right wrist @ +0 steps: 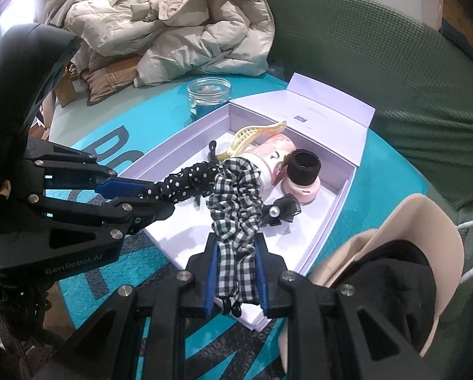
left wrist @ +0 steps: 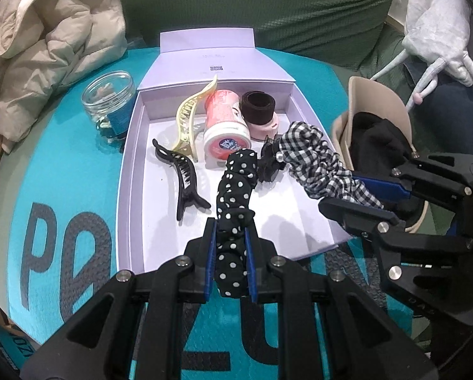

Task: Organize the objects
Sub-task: 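Lift and carry both scrunchies over the box with both tools, then lower both scrunchies onto the box floor beside the black clips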

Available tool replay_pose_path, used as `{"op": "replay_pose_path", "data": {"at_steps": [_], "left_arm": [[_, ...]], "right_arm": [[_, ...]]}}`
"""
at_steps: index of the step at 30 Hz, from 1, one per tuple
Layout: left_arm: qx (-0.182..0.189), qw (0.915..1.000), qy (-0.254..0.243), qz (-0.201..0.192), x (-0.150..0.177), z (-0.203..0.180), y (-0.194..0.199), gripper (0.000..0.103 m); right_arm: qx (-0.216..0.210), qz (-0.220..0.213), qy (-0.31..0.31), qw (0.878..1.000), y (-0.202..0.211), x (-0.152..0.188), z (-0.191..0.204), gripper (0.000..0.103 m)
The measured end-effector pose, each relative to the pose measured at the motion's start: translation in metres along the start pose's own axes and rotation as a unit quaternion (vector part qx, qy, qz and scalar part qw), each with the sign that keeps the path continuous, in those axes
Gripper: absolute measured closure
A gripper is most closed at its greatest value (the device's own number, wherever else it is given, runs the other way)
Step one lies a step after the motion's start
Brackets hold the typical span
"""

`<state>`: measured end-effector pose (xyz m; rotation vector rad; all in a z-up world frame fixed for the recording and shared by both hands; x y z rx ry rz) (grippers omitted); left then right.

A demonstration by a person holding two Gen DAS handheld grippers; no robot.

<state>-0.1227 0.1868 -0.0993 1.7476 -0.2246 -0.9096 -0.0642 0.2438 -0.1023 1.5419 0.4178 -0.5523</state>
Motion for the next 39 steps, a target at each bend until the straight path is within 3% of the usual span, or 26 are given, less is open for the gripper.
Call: {"op": "replay_pose_path", "data": {"at_steps": [9, 25, 39], "left_arm": [[-0.012, 0.9996, -0.025, 0.011, -0.012, 0.003, -0.024, 0.088], [0.009, 0.9982, -0.03, 0.051, -0.007, -0.002, -0.072, 0.088], [0.013, 0.9983, -0.03, 0.047, -0.005, 0.0, -0.086, 0.088]], "right_arm": [[-0.001, 0.013, -0.017, 1.0, -0.021, -0.001, -0.016, 0.082], [-0.013, 0.04, -0.033, 0.999, -0.054, 0.002, -0.028, 0.082], [-0.022, 0.054, -0.029, 0.998, -0.075, 0.006, -0.025, 0.082]]}}
Point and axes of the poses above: each gripper's, at about its wrist camera, not at the fingertips, and y roughly against the way its jaws point, z to its left, x to its underside, the point moved 9 cm from there along -y, roughly the way its jaws point, and after that the axes turned 5 degrees about y, right-handed, at the moved point
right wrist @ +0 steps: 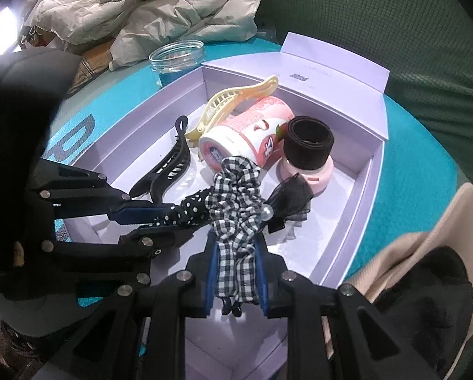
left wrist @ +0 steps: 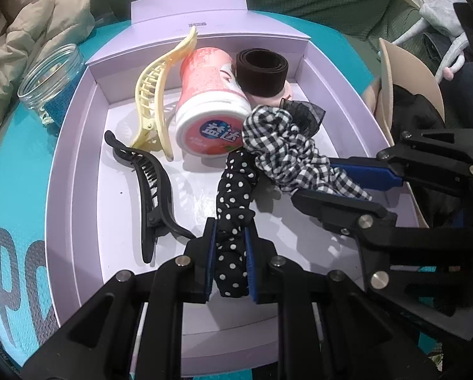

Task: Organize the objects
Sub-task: 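Lower both scrunchies onto the box floor beside the black clips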

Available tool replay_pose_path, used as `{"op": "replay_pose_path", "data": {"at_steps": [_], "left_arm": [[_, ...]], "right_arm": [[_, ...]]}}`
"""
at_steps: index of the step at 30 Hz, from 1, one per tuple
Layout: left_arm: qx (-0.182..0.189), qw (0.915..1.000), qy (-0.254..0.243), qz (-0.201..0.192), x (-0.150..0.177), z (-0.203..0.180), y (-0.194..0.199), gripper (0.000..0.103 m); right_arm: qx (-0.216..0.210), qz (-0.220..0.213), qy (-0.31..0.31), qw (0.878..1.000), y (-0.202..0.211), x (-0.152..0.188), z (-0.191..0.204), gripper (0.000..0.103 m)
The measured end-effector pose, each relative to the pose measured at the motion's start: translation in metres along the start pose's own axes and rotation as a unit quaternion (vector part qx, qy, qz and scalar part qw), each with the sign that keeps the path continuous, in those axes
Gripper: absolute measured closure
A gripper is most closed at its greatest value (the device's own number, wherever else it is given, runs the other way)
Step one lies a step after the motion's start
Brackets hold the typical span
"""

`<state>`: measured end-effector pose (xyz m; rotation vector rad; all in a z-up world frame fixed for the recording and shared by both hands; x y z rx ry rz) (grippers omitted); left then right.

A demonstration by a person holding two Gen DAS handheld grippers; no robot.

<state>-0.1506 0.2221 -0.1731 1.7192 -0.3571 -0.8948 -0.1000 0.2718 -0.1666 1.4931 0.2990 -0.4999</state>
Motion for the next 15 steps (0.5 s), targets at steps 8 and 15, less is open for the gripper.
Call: {"op": "replay_pose_path", "data": {"at_steps": [8, 15], "left_arm": [[-0.001, 0.9998, -0.001, -0.02, 0.003, 0.001, 0.001, 0.088], [-0.012, 0.999, 0.011, -0.04, 0.01, 0.007, 0.003, 0.088]], "right_arm": [[0.016, 0.009, 0.004, 1.0, -0.001, 0.007, -0.002, 0.082], [0.027, 0.015, 0.012, 0.999, 0.002, 0.014, 0.004, 0.082]]}}
Point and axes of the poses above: each gripper's, at about its wrist camera, not at the fingertips, and y roughly against the way its jaws point, z to its left, x to its underside, the point moved 9 cm from there along -y, roughly the way its jaws point, and after that the axes turned 5 degrees about y, right-handed, at the moved point
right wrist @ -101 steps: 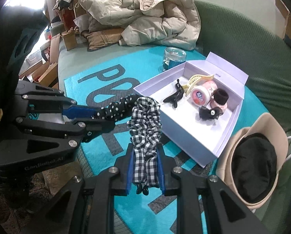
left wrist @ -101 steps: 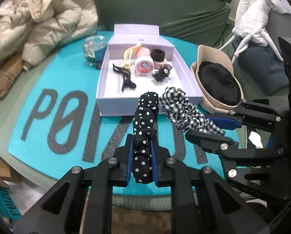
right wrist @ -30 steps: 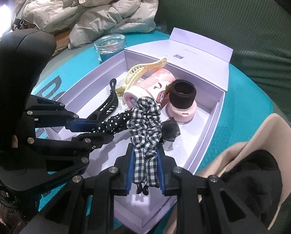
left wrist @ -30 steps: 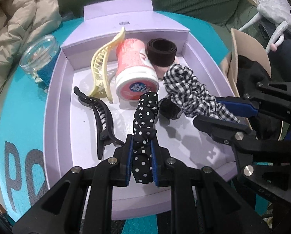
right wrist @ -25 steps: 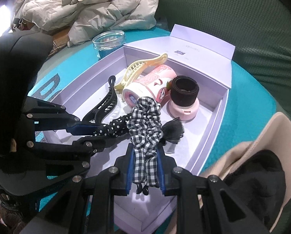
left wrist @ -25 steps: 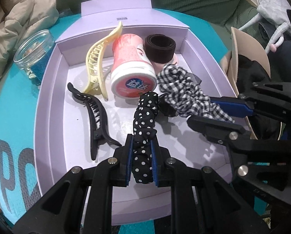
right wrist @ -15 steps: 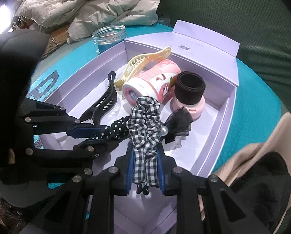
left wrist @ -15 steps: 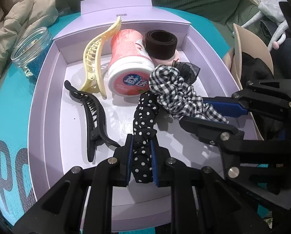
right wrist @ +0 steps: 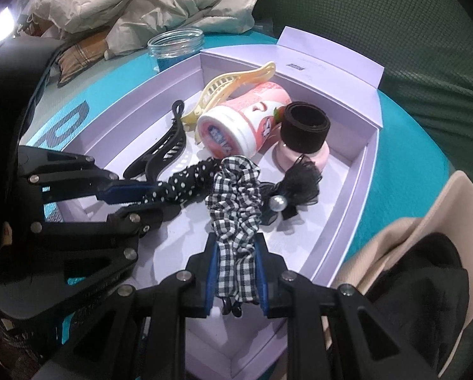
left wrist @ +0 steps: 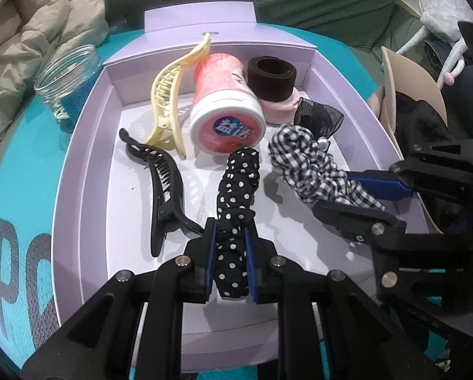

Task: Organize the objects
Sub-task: 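Lower both scrunchies onto the box floor beside the black clips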

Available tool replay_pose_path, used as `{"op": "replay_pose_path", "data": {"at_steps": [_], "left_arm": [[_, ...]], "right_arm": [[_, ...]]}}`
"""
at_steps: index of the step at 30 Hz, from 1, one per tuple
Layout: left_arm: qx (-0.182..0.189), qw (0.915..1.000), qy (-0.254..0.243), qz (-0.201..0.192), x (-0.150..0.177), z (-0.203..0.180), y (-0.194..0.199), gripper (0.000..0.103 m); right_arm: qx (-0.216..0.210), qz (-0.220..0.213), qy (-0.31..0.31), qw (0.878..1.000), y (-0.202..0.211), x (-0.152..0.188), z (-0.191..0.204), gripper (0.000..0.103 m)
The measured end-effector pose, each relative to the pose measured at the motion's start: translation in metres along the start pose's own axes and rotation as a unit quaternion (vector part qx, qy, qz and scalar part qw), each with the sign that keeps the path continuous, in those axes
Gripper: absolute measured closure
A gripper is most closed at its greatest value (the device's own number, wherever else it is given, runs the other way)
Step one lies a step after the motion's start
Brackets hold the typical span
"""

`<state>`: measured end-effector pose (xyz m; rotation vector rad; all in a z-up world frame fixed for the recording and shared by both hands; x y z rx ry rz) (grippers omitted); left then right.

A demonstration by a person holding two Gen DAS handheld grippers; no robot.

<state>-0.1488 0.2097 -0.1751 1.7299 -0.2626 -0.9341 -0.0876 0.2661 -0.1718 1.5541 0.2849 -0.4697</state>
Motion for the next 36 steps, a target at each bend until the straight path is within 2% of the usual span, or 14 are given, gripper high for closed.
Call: {"op": "replay_pose_path", "data": {"at_steps": [11, 21, 27, 36], "left_arm": [[-0.021, 0.9994, 0.014, -0.024, 0.002, 0.017, 0.008, 0.088], [-0.019, 0.9994, 0.016, -0.023, -0.004, 0.024, 0.001, 0.087], [-0.004, 0.9996, 0.025, -0.016, -0.009, 0.027, -0.004, 0.087], [-0.011, 0.9998, 0.014, -0.01, -0.016, 0.029, -0.009, 0.084]], "right_arm": [[-0.001, 0.012, 0.004, 1.0, -0.001, 0.0, 0.007, 0.082], [0.028, 0.022, 0.012, 0.999, -0.01, -0.006, 0.0, 0.082], [0.037, 0.027, 0.015, 0.999, -0.017, -0.014, -0.006, 0.081], [0.044, 0.033, 0.026, 0.998, -0.023, -0.019, -0.005, 0.078]]}}
Point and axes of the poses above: each gripper's, at about its wrist camera, not at the fingertips, and y roughly against the way its jaws point, z to its left, x to its underside, the point moved 9 cm from there along -y, roughly the way its jaws point, and after that the axes turned 5 degrees about y, right-handed, at the moved point
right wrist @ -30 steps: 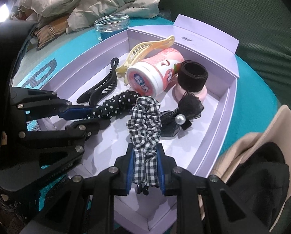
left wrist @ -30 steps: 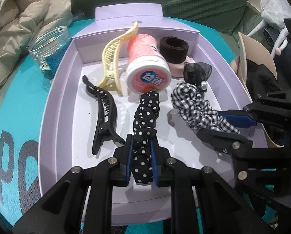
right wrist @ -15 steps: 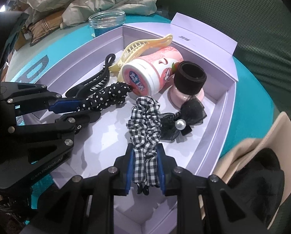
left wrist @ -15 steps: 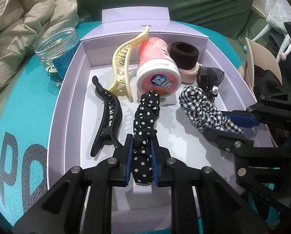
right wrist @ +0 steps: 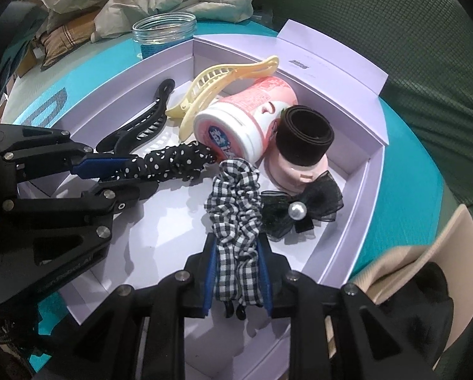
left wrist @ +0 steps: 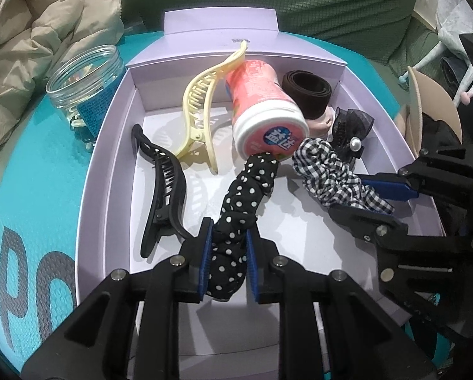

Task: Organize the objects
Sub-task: 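Lower both scrunchies onto the box floor beside the black clips, then open both tools and withdraw them from the box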

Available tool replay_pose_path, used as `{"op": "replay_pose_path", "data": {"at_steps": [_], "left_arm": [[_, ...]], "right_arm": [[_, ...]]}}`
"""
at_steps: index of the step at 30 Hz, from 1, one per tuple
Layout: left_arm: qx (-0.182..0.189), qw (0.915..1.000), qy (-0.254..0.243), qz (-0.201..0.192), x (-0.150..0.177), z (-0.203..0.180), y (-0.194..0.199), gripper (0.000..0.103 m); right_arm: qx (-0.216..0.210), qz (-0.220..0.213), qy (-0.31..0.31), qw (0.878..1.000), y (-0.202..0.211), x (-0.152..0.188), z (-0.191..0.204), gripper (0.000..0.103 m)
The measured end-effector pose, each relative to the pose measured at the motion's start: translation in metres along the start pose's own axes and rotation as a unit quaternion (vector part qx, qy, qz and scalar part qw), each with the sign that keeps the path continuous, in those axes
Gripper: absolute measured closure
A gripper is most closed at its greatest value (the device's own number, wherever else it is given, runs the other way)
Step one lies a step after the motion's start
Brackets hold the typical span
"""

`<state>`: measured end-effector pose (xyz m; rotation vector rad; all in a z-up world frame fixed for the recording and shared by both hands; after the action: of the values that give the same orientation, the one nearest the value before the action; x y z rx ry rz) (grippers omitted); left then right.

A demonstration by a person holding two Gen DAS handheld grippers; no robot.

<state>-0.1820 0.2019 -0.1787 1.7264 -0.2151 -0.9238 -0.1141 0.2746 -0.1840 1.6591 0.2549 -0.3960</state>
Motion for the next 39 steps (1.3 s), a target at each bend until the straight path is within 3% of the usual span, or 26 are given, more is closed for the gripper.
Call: {"op": "replay_pose_path", "data": {"at_steps": [4, 6, 7, 16, 25, 28, 34, 36, 39], "left_arm": [[-0.003, 1.0, -0.001, 0.001, -0.001, 0.0, -0.001, 0.079], [-0.01, 0.9999, -0.004, 0.004, -0.001, 0.001, -0.002, 0.064], [-0.019, 0.9998, -0.003, 0.004, 0.0, 0.002, -0.002, 0.061], [-0.01, 0.9998, 0.012, 0.015, 0.001, 0.003, 0.002, 0.06], [-0.009, 0.9998, 0.018, 0.005, -0.004, 0.003, 0.02, 0.057], [-0.037, 0.9992, 0.014, -0.01, -0.01, 0.007, 0.028, 0.045], [-0.053, 0.9979, 0.02, -0.031, -0.019, 0.014, 0.044, 0.037], [-0.057, 0.9975, 0.024, -0.035, -0.02, 0.018, 0.049, 0.035], [-0.062, 0.9968, 0.035, -0.037, -0.022, 0.023, 0.054, 0.029]], "right_arm": [[0.001, 0.0, 0.0, 1.0, -0.001, -0.001, 0.001, 0.073], [-0.01, -0.003, 0.001, 1.0, -0.002, -0.003, 0.004, 0.063], [-0.01, -0.003, 0.0, 1.0, -0.002, -0.003, 0.004, 0.063], [-0.016, -0.006, -0.016, 1.0, 0.001, -0.004, 0.001, 0.061], [-0.002, -0.04, -0.036, 0.999, 0.021, -0.011, -0.009, 0.05], [0.004, -0.048, -0.042, 0.998, 0.029, -0.013, -0.013, 0.046], [0.025, -0.067, -0.056, 0.996, 0.043, -0.018, -0.024, 0.029], [0.038, -0.072, -0.062, 0.995, 0.048, -0.02, -0.028, 0.015], [0.052, -0.08, -0.072, 0.993, 0.054, -0.02, -0.034, 0.004]]}}
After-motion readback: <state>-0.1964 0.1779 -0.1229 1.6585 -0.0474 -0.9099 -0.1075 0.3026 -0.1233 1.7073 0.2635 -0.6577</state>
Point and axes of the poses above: each gripper's, at about its wrist camera, not at the fingertips, and y roughly against the way its jaws point, z to its left, x to its underside, the point moved 9 cm from there along -y, roughly the way its jaws point, and after that the axes turned 5 degrees about y, right-handed, at the moved point
